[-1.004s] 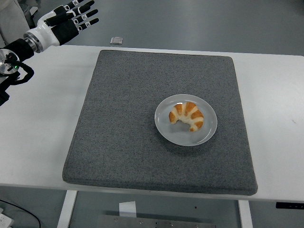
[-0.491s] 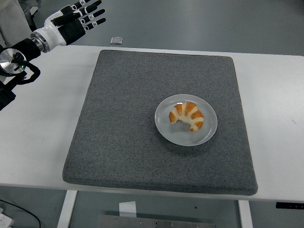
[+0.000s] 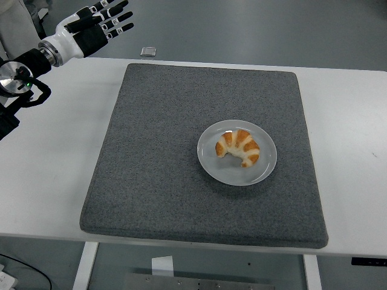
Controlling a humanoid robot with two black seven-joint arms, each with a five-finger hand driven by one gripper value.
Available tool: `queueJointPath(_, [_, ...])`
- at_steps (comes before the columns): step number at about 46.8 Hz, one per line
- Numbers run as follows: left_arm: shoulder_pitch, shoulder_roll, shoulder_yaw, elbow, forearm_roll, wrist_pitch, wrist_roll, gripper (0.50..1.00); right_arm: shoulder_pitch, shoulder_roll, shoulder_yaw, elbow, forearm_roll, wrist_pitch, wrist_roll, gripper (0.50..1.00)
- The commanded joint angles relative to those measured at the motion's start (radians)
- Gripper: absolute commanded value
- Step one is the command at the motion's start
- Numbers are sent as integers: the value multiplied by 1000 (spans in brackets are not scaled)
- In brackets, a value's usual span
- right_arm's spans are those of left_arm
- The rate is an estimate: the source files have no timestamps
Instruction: Place the bread on the plate
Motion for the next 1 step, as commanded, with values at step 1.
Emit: queueJointPath(1, [0,0,0,0,0,0,0,1000,-1,0,1,4,0,0,0,932])
